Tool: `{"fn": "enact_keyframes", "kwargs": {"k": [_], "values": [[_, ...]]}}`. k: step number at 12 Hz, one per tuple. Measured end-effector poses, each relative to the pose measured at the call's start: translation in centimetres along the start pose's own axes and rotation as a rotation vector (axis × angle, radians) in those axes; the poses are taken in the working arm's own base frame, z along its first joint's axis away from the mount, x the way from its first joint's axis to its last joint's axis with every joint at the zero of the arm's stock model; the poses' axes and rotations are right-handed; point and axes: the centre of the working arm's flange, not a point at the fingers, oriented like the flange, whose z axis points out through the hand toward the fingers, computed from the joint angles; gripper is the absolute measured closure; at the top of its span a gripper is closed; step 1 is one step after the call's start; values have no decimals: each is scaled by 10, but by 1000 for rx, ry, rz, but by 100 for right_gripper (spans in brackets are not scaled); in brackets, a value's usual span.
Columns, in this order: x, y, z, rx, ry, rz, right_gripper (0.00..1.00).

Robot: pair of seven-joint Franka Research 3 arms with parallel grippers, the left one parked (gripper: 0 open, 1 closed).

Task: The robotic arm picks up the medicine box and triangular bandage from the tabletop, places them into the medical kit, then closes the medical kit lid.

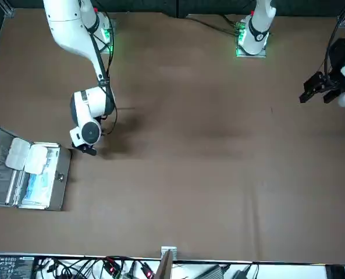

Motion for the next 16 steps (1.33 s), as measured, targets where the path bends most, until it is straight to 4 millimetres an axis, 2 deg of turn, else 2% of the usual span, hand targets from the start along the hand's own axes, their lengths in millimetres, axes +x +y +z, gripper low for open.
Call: {"fn": "enact_keyframes", "kwargs": {"k": [2, 4, 8, 11, 12, 16], "values": [[1, 3, -8, 9, 8, 5, 99], [4, 12, -37, 39, 33, 23, 99], [7, 56, -141, 104, 71, 75, 99], [16, 91, -206, 158, 148, 111, 99], [31, 120, -231, 169, 206, 114, 99], [79, 187, -248, 103, 334, 46, 99]]}}
